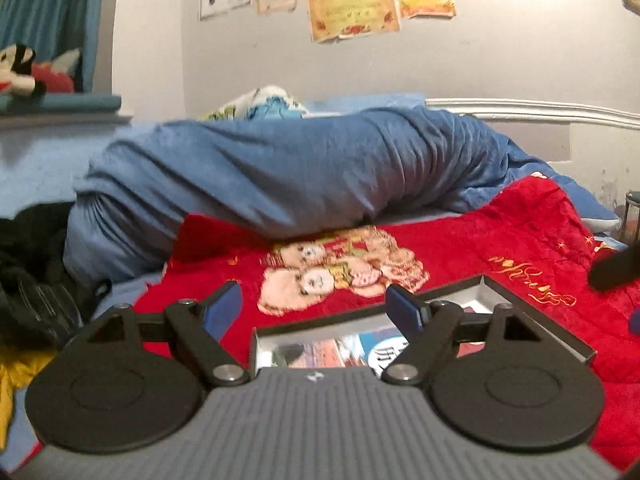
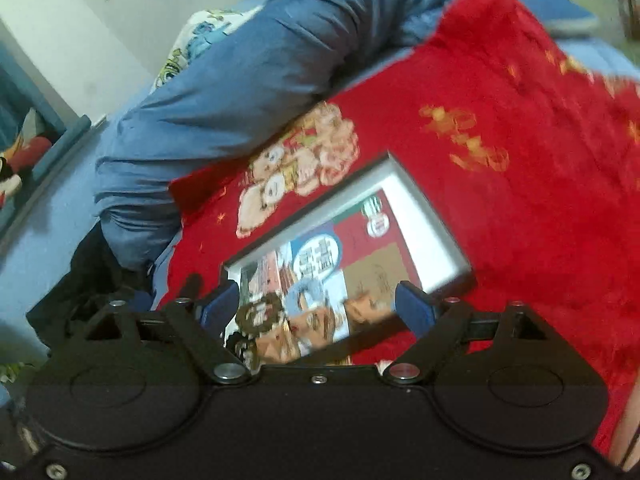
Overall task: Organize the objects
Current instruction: 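Open both tools and withdraw them from the box toward the pile, then grasp brown paper packet with left tool while right tool grasps cream scrunchie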
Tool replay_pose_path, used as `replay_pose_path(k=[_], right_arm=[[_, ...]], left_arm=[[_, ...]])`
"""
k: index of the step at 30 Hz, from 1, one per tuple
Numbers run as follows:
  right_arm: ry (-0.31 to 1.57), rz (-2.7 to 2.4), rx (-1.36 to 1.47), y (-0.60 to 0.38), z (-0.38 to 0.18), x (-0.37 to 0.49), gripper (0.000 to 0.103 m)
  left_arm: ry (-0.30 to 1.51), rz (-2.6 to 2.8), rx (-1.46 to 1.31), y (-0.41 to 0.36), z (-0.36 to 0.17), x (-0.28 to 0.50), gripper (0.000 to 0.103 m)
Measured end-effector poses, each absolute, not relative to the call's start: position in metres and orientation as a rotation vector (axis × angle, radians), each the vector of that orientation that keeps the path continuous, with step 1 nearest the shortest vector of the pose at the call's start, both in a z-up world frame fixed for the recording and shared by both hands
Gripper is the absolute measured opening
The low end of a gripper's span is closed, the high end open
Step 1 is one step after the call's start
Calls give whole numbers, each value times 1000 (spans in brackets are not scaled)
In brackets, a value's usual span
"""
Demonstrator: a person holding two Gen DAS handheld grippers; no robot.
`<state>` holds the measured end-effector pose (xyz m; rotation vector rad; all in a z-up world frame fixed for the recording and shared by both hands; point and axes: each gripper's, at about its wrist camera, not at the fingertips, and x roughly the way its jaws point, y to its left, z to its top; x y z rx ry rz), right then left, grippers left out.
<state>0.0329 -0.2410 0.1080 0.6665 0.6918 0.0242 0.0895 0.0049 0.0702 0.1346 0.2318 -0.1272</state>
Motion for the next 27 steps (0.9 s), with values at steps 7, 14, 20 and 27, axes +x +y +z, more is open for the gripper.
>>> replay_pose_path(k=[7, 14, 20, 27], right_arm=[[722, 25, 607, -247, 80, 22, 85], [786, 77, 496, -227, 57, 13, 85], [822, 98, 461, -220, 45, 13, 85], [859, 77, 396, -213, 29, 21, 85]], left_arm=[[318, -192, 81, 2, 64, 64, 87], [438, -198, 23, -5, 32, 16, 87], [448, -209, 86, -20, 13, 10, 87], [517, -238, 104, -34, -4, 20, 81]])
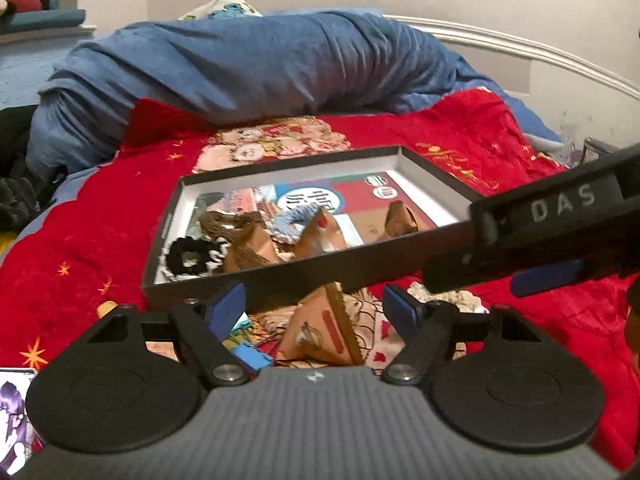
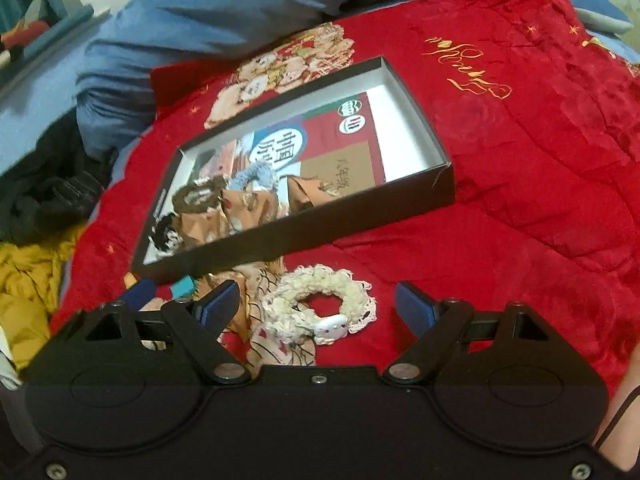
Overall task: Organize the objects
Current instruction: 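Grasp brown paper packet with left tool while right tool grasps cream scrunchie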
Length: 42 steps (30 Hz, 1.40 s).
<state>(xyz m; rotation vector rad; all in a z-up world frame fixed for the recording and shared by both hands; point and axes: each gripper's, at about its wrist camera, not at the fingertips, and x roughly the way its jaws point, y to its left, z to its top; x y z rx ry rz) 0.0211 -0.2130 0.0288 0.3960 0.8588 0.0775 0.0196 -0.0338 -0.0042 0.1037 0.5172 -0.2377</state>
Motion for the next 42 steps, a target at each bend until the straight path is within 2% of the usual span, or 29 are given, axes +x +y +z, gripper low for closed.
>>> replay_pose_path(k=[7, 9, 13, 24, 29, 33, 38, 42], right_arm=[[899, 88, 305, -198, 20, 25, 84], [905, 78, 313, -198, 17, 26, 84], [911, 46, 312, -201, 14, 29, 82], [941, 25, 311, -199, 3, 33, 79], [925, 43, 326, -198, 3, 35, 59], [926, 58, 340, -199, 1, 36, 54], [924, 76, 365, -204, 2, 36, 41], [932, 83, 375, -205, 3, 37, 38]], left_arm=[[671, -189, 88, -40, -25, 45, 61], [665, -190, 103, -41, -27, 45, 53], [677, -184, 115, -42, -28, 46, 46], [680, -169, 73, -33, -21, 47, 43], [675, -180, 82, -33, -18, 44, 43], [670, -187, 89, -36, -17, 42, 43], [655, -193, 87, -38, -15, 40, 43], [651, -195, 88, -38, -15, 39, 43]])
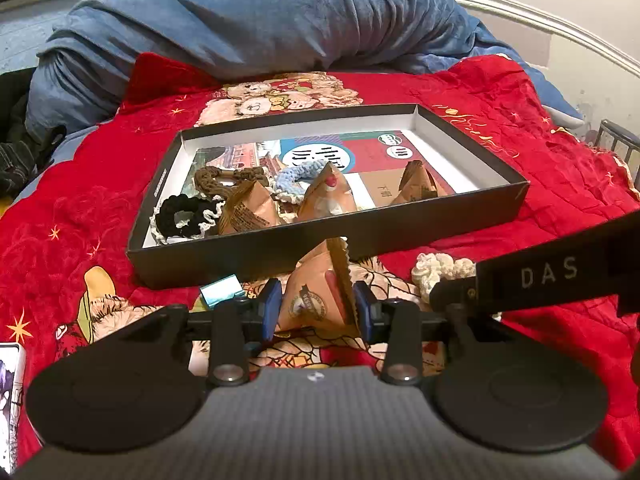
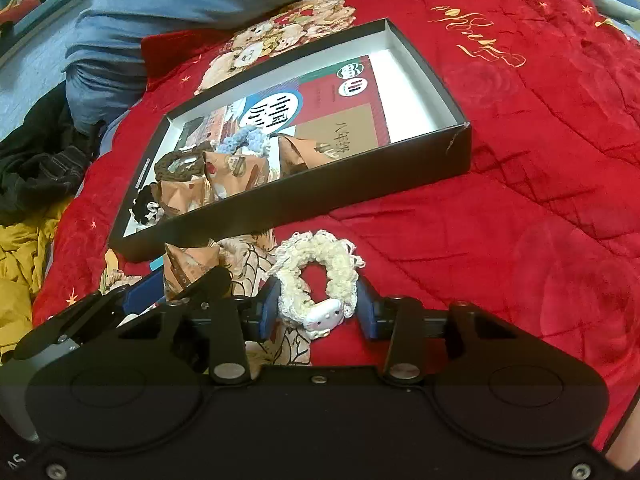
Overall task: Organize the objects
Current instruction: 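Grasp brown paper packet with left tool while right tool grasps cream scrunchie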
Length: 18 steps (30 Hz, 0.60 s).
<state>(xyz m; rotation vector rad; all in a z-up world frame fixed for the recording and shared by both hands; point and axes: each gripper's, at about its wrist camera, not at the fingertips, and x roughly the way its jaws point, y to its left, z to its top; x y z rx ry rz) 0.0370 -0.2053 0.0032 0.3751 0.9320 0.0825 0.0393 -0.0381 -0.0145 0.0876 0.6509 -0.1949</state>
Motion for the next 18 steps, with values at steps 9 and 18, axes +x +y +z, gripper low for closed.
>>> replay_pose_path(k=[9, 18], right_arm=[[938, 118, 367, -202, 7, 37, 26], [936, 116, 366, -205, 12, 35, 23]], left_arm=[[642, -202, 87, -40, -14, 37, 43], [612, -215, 114, -45, -11, 30, 44]])
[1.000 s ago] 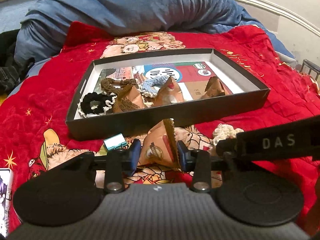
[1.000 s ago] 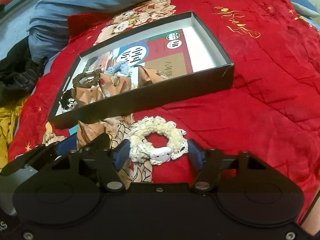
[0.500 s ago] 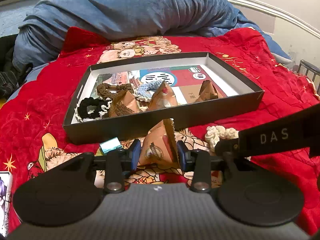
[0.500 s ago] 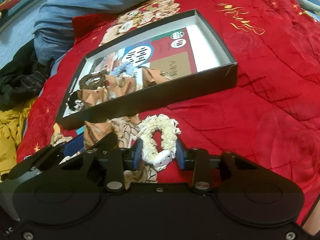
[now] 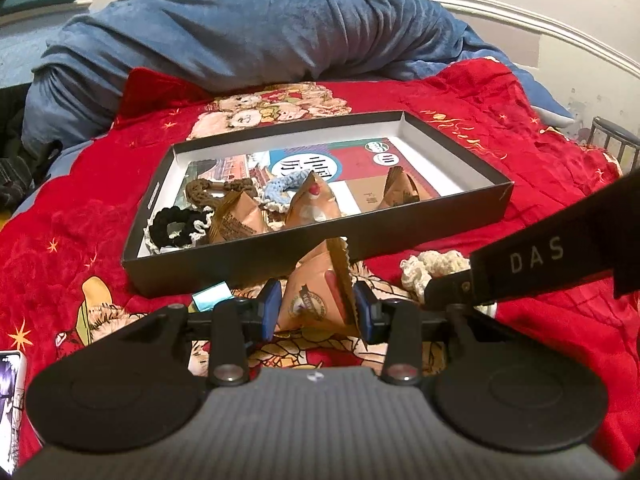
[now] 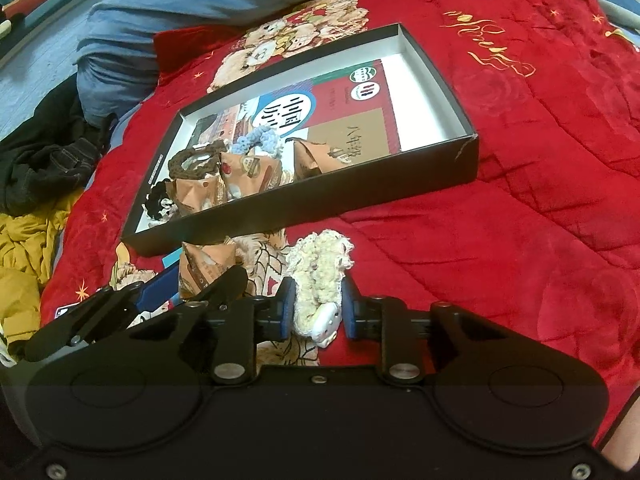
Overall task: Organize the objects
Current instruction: 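Grasp brown paper packet with left tool while right tool grasps cream scrunchie, then lift brown packet with left tool while right tool lifts cream scrunchie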
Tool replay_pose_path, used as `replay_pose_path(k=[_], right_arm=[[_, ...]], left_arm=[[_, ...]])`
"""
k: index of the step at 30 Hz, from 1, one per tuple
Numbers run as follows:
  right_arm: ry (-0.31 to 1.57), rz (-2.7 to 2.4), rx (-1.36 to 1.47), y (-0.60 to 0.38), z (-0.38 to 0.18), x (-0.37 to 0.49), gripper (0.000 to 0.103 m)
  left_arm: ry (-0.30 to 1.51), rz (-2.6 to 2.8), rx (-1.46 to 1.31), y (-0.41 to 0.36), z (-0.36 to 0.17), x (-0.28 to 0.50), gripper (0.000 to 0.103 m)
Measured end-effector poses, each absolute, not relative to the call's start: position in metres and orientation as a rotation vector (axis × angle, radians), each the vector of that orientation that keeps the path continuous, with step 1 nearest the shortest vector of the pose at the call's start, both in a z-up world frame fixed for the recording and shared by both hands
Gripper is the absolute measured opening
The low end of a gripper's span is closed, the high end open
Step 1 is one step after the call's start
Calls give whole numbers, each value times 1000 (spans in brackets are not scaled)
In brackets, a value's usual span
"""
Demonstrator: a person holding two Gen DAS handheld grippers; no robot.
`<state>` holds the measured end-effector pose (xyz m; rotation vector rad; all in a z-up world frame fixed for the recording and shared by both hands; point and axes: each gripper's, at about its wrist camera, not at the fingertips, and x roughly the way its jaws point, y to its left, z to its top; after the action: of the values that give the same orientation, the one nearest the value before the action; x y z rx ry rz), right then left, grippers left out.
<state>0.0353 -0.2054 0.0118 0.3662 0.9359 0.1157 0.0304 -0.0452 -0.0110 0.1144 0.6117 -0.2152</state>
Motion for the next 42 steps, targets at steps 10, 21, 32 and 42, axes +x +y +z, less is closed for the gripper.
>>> replay_pose_path(k=[10, 21, 32, 42], right_arm=[[929, 113, 392, -213, 15, 32, 23], [936, 115, 395, -212, 18, 30, 23], [930, 106, 399, -212, 22, 30, 23], [920, 117, 388, -208, 26, 30, 23]], left_arm=[[594, -212, 117, -46, -10, 29, 44], [588, -211, 109, -46, -7, 28, 44], [587, -208, 97, -43, -4, 29, 44], [574, -203, 89, -40, -1, 28, 44]])
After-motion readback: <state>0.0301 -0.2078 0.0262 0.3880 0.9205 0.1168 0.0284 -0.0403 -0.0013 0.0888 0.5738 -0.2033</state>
